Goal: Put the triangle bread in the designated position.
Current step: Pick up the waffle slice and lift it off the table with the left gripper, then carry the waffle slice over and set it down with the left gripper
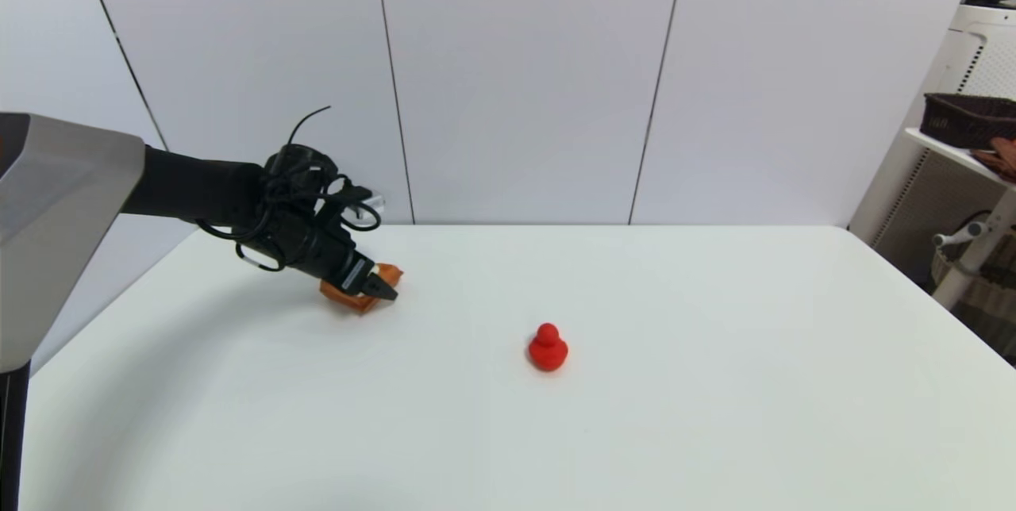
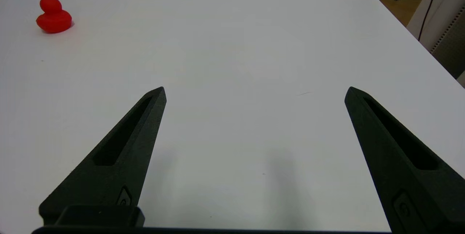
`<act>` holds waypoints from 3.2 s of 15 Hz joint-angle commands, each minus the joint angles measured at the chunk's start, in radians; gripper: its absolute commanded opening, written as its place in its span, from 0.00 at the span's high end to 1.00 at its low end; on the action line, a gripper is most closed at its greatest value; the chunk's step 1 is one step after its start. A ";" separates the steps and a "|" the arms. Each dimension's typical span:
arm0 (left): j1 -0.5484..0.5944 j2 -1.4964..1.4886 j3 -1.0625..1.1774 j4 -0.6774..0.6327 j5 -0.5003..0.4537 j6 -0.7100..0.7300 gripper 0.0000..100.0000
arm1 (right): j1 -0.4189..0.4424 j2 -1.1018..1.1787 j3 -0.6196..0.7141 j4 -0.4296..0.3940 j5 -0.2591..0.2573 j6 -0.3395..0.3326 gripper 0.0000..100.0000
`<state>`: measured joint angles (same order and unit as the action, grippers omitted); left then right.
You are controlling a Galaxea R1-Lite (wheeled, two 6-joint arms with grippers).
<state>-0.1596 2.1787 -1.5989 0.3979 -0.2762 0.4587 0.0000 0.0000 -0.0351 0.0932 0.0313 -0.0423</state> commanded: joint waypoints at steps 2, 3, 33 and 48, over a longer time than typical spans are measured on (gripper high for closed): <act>0.000 0.006 0.001 0.002 0.003 0.003 0.00 | 0.000 0.002 0.000 0.000 0.001 -0.001 0.00; 0.000 0.009 -0.001 0.002 0.003 0.003 0.00 | 0.000 0.000 0.000 0.000 0.001 -0.001 0.00; 0.002 -0.011 0.001 0.001 0.006 0.001 1.00 | 0.000 0.000 0.000 0.000 0.001 -0.001 0.00; -0.143 -0.175 -0.007 0.131 -0.003 0.199 1.00 | 0.000 0.002 0.000 0.000 0.001 -0.001 0.00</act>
<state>-0.2583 2.0143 -1.6045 0.5085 -0.2779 0.6226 0.0000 0.0000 -0.0351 0.0932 0.0317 -0.0423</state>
